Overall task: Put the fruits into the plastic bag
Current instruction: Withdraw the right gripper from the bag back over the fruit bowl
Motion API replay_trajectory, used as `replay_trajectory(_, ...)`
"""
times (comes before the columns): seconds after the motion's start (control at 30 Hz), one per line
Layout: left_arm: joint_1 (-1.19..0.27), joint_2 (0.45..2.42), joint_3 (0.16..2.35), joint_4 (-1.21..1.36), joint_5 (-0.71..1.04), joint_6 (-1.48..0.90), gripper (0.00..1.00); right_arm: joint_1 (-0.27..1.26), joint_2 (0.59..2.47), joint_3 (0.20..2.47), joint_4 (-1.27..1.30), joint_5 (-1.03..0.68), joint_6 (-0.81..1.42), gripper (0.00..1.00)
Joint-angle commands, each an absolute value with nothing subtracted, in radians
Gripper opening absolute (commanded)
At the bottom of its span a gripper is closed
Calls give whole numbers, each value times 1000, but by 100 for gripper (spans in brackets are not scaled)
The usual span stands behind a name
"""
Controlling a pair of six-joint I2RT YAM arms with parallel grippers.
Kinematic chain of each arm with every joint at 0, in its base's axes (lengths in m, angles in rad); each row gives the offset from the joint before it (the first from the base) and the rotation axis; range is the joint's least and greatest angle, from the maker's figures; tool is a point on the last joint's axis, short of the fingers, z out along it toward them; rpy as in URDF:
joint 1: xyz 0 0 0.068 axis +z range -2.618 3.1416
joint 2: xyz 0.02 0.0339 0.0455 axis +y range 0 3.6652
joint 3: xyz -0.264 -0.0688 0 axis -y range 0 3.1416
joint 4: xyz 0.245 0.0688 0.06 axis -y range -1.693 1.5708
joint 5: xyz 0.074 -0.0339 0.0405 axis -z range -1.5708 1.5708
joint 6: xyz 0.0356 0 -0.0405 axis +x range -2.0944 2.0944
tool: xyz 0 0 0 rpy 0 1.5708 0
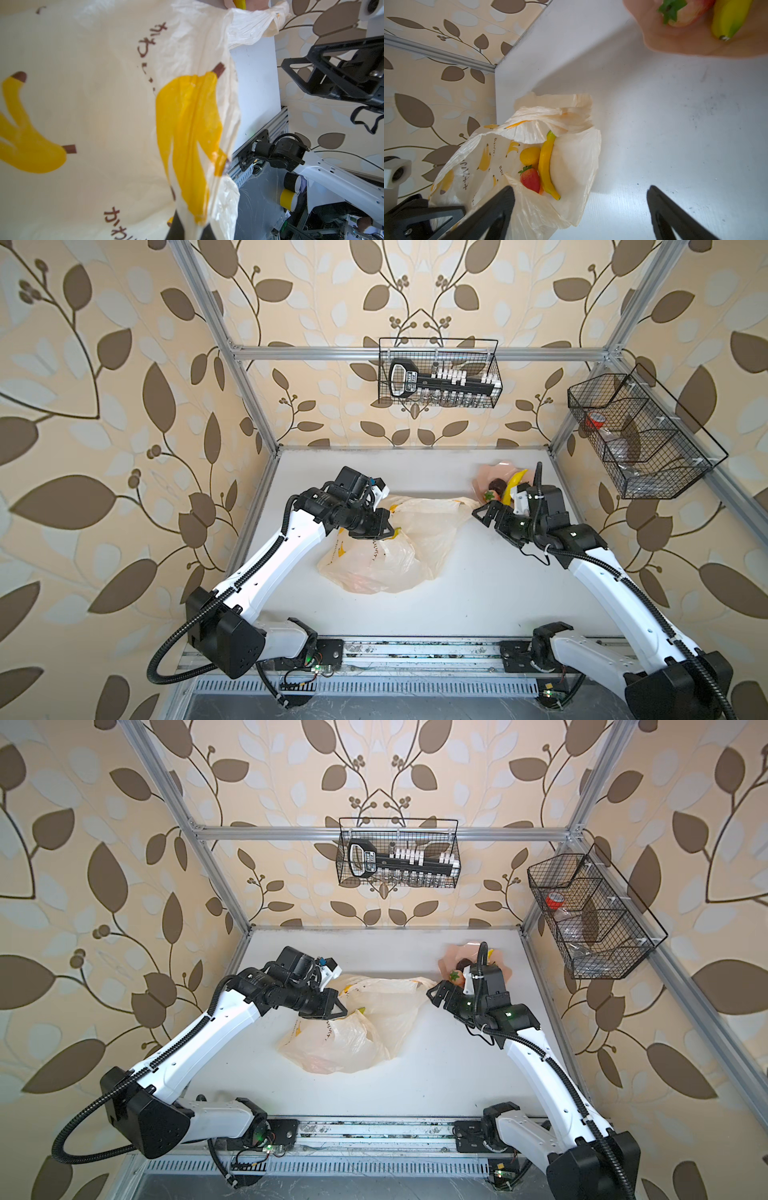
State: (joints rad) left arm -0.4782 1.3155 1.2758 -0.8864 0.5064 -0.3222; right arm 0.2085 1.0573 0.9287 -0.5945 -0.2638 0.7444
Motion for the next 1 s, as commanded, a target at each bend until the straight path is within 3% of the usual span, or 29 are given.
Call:
replay_trajectory(0.0, -483, 1285, 1280, -884, 497, -321, 0, 194, 1072, 971, -622, -194, 694, 100)
replay_trajectory(0.97, -483, 1261, 1266, -877, 491, -336, 0, 36, 1384, 1224, -612, 51, 519, 94)
